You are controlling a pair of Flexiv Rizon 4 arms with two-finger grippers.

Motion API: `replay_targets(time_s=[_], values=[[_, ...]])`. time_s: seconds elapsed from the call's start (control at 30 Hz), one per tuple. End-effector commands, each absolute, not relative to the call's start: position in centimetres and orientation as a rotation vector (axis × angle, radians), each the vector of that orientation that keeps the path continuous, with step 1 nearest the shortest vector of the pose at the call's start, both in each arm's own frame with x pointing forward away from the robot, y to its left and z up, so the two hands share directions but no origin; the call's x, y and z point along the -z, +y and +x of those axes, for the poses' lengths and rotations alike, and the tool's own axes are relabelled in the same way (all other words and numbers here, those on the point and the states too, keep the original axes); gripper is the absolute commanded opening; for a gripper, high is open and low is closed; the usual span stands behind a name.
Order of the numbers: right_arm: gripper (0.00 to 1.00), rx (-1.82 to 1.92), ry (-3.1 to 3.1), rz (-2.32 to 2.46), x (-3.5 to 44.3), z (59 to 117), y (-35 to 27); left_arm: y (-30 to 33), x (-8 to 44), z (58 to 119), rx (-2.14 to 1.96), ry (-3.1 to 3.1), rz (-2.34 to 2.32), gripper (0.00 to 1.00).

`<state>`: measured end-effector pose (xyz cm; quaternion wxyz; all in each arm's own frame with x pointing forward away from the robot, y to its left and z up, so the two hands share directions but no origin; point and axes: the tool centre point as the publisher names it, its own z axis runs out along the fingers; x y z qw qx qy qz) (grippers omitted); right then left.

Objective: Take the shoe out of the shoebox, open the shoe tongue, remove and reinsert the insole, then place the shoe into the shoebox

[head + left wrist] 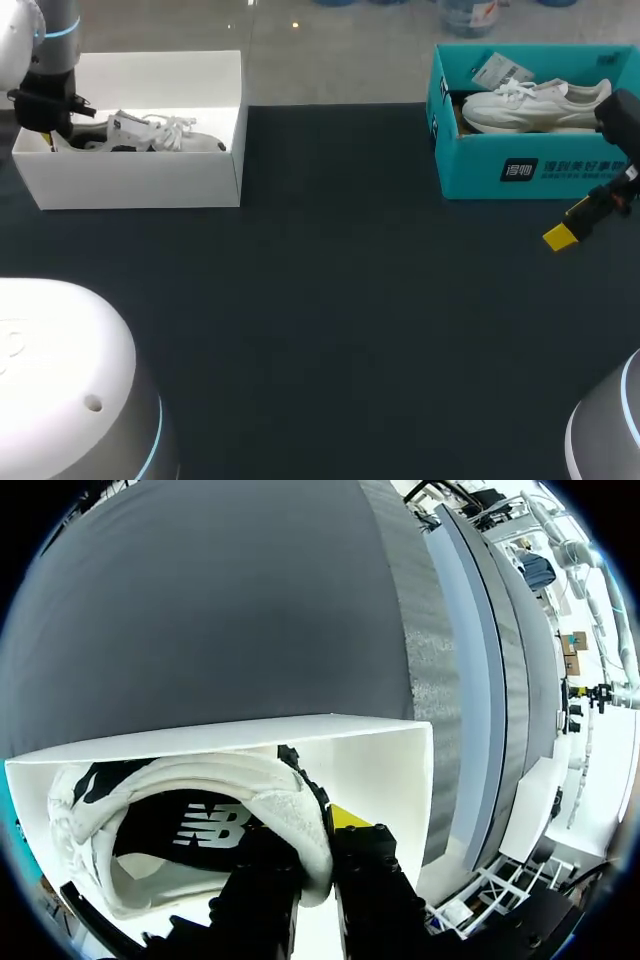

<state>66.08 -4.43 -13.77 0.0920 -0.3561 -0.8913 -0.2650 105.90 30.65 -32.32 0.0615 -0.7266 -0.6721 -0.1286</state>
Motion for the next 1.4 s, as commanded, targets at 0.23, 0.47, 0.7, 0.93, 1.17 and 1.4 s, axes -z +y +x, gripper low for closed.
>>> replay_targets(time_s=[0.23, 0.47, 0.7, 0.93, 1.17, 1.4], values=[[1.0, 0.781, -2.646, -1.058, 13.8, 66.3, -4.3, 31.0, 34.8, 106.5, 0.372, -2.008, -2.208, 0.0], [1.0, 0.781, -2.646, -1.058, 13.8, 66.3, -4.3, 31.1, 35.1, 106.7, 0.385, -1.987, -2.209, 0.0], [1.0, 0.781, -2.646, -1.058, 13.8, 66.3, -4.3, 31.0, 35.0, 106.7, 0.402, -1.978, -2.204, 1.0], [1.0, 0.781, -2.646, -1.058, 13.8, 66.3, -4.3, 30.5, 32.1, 106.3, 0.403, -2.03, -2.241, 1.0], [1.0, 0.781, -2.646, -1.058, 13.8, 66.3, -4.3, 28.9, 27.3, 105.1, 0.383, -2.11, -2.235, 1.0], [1.0, 0.781, -2.646, -1.058, 13.8, 66.3, -4.3, 27.2, 22.7, 103.5, 0.326, -2.172, -2.18, 1.0]])
